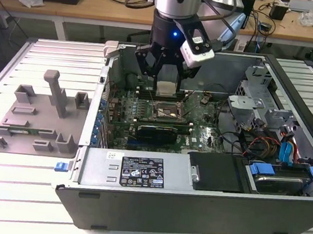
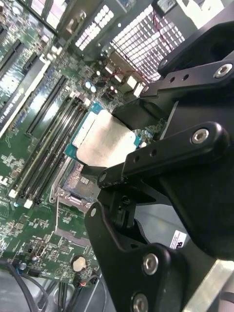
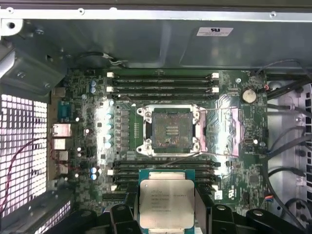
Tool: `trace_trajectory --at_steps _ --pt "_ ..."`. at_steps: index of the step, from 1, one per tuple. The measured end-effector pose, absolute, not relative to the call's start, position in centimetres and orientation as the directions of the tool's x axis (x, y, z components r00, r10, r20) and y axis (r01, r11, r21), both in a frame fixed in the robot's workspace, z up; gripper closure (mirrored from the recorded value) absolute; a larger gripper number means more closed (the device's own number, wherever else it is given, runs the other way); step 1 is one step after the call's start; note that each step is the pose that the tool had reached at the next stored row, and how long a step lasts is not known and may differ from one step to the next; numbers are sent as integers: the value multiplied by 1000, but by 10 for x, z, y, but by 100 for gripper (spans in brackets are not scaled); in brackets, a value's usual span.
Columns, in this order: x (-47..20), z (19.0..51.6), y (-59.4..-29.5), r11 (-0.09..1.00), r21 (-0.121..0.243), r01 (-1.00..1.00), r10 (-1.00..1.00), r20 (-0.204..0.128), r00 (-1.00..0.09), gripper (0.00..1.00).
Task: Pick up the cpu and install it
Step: 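Pick up the cpu and move it towards the insertion slot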
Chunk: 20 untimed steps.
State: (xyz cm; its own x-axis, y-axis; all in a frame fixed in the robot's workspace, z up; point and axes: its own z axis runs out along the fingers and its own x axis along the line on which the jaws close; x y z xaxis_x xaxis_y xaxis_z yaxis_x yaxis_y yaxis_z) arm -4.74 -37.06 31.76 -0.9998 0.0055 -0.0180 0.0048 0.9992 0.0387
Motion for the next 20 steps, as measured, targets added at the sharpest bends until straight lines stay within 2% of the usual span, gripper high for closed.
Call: trace_trajectory --at_steps 20 --pt "-41 284 -335 999 39 -19 -18 -18 -1000 45"
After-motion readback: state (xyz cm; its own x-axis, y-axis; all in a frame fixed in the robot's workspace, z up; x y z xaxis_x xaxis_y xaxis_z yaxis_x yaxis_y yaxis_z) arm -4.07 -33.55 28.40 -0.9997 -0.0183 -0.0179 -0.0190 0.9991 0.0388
